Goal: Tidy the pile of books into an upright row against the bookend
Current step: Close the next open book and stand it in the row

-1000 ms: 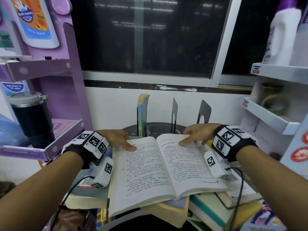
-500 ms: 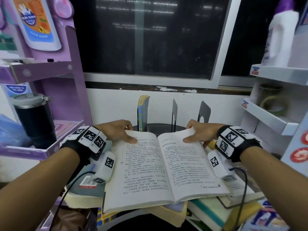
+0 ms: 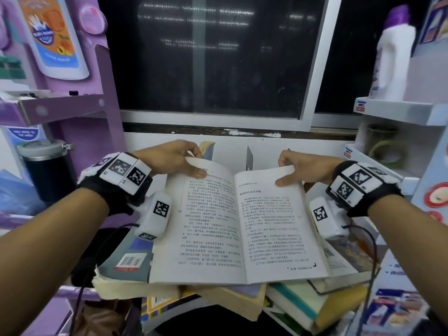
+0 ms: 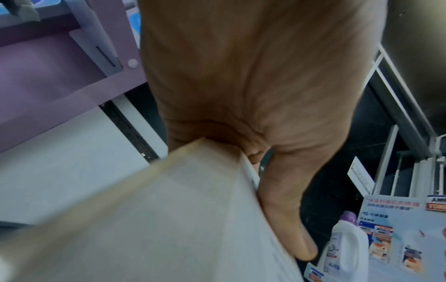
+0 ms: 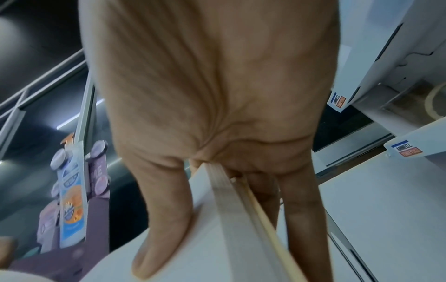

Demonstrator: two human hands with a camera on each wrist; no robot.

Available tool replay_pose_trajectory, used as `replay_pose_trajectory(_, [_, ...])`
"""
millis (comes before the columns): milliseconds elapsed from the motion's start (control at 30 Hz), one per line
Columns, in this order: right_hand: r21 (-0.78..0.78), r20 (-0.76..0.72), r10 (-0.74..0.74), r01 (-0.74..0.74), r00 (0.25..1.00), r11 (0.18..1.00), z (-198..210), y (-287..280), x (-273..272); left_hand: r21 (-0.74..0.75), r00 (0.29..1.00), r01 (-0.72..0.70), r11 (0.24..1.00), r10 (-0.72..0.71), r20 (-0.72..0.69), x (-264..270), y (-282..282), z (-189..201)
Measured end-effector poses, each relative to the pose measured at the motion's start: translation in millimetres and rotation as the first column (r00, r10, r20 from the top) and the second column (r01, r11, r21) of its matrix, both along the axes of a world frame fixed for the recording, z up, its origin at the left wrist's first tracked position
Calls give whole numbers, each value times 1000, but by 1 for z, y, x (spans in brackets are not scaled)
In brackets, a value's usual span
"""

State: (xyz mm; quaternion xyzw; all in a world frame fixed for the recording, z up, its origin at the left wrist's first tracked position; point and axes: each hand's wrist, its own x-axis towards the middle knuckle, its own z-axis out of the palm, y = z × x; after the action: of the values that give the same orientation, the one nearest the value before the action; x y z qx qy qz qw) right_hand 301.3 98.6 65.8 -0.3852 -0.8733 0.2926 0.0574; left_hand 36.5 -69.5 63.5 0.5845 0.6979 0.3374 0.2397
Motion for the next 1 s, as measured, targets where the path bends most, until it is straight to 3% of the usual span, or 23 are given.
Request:
replay_pose_trajectory(200, [69,-196,-13,27,981,997,26,-2,10,103,999,-16,995,19,-35,10,-6,31])
replay_pose_trajectory(433, [191,-286,33,23,958,981,39,-8,14,264,982,-95,960,134,-135,10,-4,40])
replay_pose_trajectory(633, [299,-404,14,117,915,947,35,-13,12,468,944,-224,855,311,-115,14,-1,29])
replay_pose_trajectory(767, [362,-451,6,176,892,915,29,-17,6,519,937,-299,801,350,-2,16,2,16])
replay_pose_trajectory(1000, [356,-490,-2,202,872,912,19,-22,5,505,917,-372,779,225,329,17,0,-11])
